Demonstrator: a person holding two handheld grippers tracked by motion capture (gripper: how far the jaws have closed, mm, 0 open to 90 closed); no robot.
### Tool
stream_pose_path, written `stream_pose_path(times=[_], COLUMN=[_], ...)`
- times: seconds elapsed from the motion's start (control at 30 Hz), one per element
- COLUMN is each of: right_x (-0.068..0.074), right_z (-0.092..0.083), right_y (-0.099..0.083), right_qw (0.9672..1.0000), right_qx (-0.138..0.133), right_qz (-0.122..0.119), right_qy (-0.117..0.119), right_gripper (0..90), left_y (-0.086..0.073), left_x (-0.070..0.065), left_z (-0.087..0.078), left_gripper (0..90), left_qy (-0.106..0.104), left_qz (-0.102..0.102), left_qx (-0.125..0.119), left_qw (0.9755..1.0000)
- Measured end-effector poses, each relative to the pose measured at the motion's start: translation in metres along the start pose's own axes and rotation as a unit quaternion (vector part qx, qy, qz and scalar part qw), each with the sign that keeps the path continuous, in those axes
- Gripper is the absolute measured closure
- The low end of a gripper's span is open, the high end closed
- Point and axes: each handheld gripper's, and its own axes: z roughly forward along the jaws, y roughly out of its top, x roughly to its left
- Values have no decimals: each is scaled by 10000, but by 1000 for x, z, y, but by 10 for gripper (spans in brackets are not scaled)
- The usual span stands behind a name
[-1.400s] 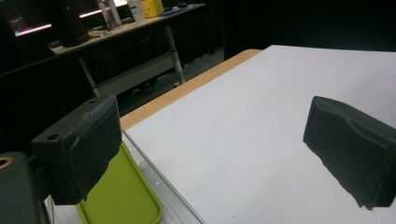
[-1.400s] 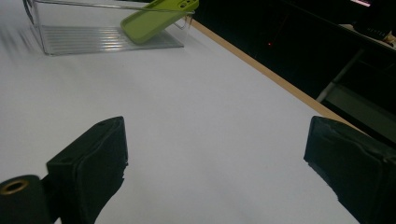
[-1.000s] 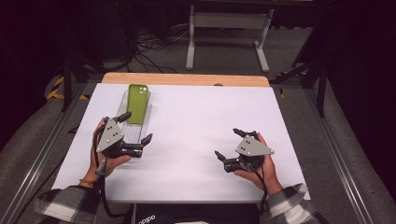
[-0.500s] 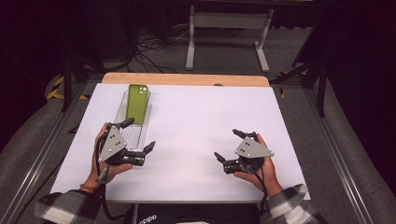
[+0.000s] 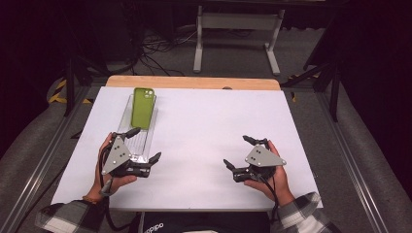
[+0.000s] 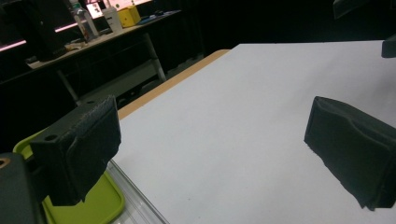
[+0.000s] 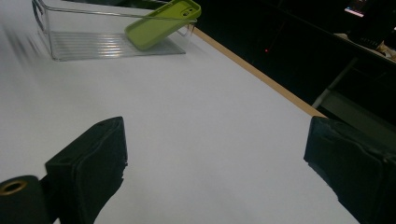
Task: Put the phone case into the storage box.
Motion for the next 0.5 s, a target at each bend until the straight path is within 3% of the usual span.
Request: stream_pose_path(times=[0.5], right_x=[4], right_z=[0], right_y=[-1], right_qw=[10000], right_qx=[38], right_qz=[-77], right_qy=[-9], right_gripper=[68], left_y=[-19], left_x=[-6], left_z=[-12], left_gripper=[47], left_qy=[-29], left_qz=[-21], left_qx=[209], left_qw=[9998])
